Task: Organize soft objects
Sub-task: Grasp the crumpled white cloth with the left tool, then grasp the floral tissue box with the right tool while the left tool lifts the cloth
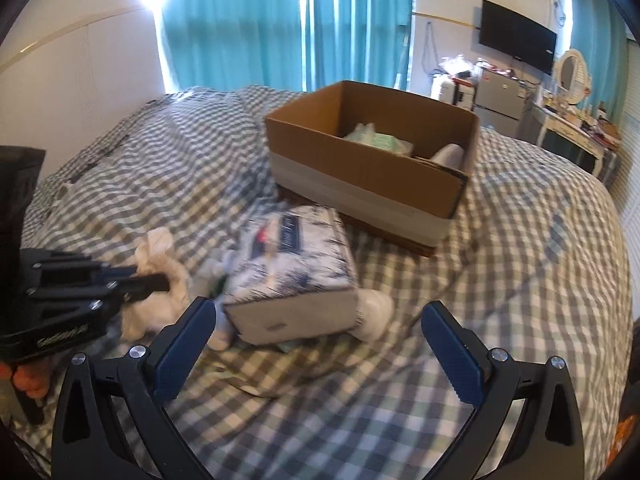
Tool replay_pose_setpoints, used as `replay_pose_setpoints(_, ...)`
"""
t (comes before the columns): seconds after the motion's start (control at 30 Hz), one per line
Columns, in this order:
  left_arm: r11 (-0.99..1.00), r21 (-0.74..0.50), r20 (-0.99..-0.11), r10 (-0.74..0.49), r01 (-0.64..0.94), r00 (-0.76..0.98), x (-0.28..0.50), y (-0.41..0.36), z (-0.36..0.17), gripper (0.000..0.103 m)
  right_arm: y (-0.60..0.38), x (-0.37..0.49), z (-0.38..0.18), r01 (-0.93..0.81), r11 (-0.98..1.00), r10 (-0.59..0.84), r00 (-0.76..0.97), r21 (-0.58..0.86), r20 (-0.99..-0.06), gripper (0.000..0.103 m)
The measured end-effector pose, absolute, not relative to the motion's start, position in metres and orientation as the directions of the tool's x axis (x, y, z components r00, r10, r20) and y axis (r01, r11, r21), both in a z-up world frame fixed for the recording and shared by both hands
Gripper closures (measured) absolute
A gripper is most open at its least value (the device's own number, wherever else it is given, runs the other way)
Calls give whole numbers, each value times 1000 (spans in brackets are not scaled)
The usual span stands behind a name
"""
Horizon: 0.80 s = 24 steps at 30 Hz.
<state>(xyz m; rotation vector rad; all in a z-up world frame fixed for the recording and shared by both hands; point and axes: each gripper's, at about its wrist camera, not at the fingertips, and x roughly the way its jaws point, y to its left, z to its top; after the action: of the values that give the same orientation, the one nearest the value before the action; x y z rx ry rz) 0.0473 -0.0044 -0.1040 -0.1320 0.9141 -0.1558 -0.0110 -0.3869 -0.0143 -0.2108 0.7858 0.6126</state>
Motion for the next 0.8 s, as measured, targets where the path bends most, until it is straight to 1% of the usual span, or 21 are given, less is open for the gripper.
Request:
replay_pose_setpoints(0.1, 991, -136, -791, -118, 15, 600, 51, 7, -110, 95, -374, -10, -16, -612, 790, 437, 535, 24, -723, 0)
replay_pose_setpoints(0.17, 991, -137, -801, -104, -11, 589, 53, 12, -116, 95, -369, -8, -18, -622, 783, 436, 527, 19, -729, 0)
replay_pose_setpoints(0.7, 992, -121, -811, -80, -31, 580, 53, 14, -124, 95, -340, 12, -45, -639, 769, 361, 457, -17, -813, 0)
replay_pose_setpoints(0.73, 992, -120, -811, -80, -32, 580, 53, 15, -124, 95, -340, 12, -46, -632, 775, 349, 461, -25, -816, 1)
replay_pose_setpoints(0.77, 992, -120, -811, -79, -32, 580, 53, 14, -124, 95, -340, 12, -46, -627, 778, 341, 468, -34, -816, 8)
replay_pose_setpoints(0.8, 992, -119, -811, -79, -32, 580, 53, 14, -124, 95, -340, 12, -46, -627, 778, 341, 470, -36, -814, 18)
